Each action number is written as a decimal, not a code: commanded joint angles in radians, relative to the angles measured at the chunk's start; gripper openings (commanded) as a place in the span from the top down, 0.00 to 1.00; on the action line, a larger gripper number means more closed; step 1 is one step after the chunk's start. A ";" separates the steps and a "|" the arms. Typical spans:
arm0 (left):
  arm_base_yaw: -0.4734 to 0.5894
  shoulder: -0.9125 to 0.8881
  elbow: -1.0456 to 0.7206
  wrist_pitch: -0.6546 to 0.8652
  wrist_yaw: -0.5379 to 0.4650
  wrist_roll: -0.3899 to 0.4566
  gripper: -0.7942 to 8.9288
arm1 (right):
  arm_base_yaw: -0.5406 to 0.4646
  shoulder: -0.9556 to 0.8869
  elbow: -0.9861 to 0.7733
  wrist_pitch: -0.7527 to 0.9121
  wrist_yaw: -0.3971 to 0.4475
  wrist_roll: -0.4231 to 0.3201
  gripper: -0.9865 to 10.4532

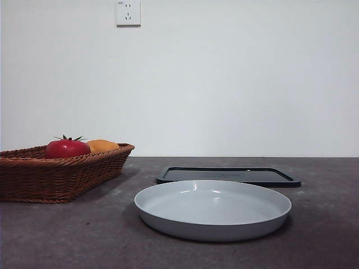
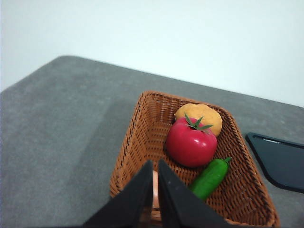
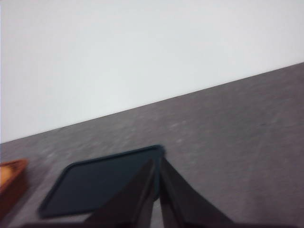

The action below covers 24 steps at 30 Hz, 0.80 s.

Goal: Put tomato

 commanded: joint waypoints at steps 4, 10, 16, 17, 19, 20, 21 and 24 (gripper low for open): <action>-0.001 0.140 0.153 -0.043 0.076 -0.023 0.90 | 0.003 0.169 0.150 -0.067 -0.111 0.024 0.90; -0.012 0.335 0.365 -0.111 0.149 -0.023 0.90 | 0.016 0.348 0.317 -0.160 -0.182 -0.005 0.90; -0.039 0.537 0.587 -0.204 0.299 -0.018 0.90 | 0.076 0.519 0.524 -0.290 -0.207 -0.098 0.90; -0.046 0.568 0.618 -0.217 0.327 -0.018 0.90 | 0.089 0.552 0.565 -0.332 -0.207 -0.120 0.90; -0.062 0.626 0.672 -0.241 0.368 -0.010 0.90 | 0.113 0.612 0.638 -0.412 -0.207 -0.155 0.90; -0.072 0.655 0.699 -0.257 0.381 0.000 0.90 | 0.128 0.644 0.676 -0.455 -0.206 -0.171 0.90; -0.081 0.678 0.722 -0.274 0.390 0.012 0.90 | 0.140 0.668 0.705 -0.489 -0.205 -0.184 0.90; -0.116 0.754 0.794 -0.346 0.407 0.051 0.90 | 0.185 0.742 0.784 -0.584 -0.200 -0.216 0.90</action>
